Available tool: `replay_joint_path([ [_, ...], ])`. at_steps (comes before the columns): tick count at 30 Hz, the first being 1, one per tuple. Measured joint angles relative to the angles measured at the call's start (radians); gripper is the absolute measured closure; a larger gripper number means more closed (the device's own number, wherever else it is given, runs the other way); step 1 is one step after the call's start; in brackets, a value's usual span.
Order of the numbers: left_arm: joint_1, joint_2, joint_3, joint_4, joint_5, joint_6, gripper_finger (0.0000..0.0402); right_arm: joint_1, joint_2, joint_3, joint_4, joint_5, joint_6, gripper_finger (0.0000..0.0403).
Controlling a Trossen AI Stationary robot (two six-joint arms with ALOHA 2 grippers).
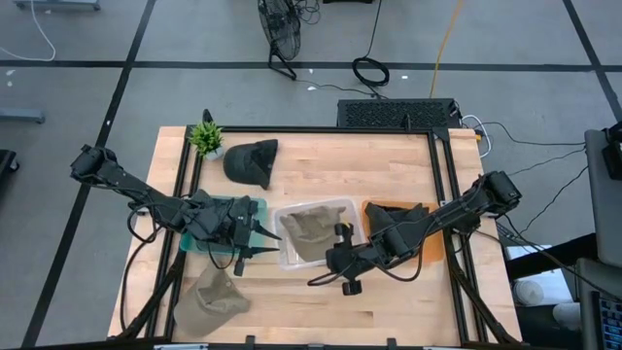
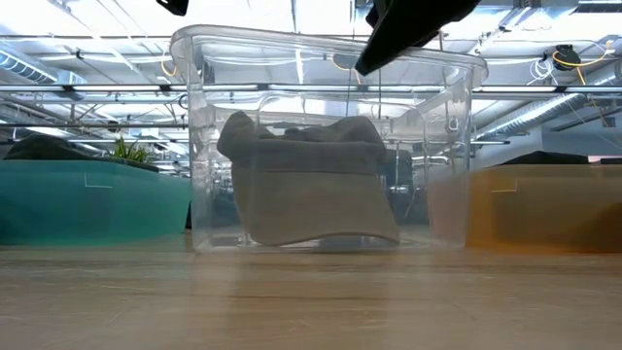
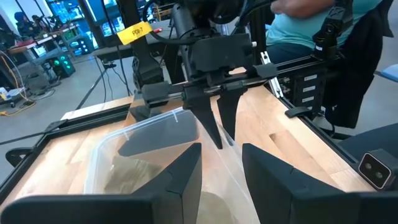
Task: Pick & Place hat
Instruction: Adjust the transparent bin
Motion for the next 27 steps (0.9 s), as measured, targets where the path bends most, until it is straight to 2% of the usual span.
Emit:
replay_joint_path([
  [5,0.0,0.0,0.0,0.0,0.0,0.0,0.0275,-0.019,0.0,0.0,0.033,-0.002,0.005,0.0378],
  [13,0.0,0.0,0.0,0.0,0.0,0.0,0.0275,-0.045,0.0,0.0,0.041,0.002,0.009,0.0352],
  [21,0.0,0.0,0.0,0.0,0.0,0.0,0.0275,-0.069,0.0,0.0,0.096,0.003,0.025,0.0371],
  [27,0.0,0.0,0.0,0.0,0.0,0.0,0.0275,-0.08,0.0,-0.04,0.164,0.001,0.052,0.0359],
])
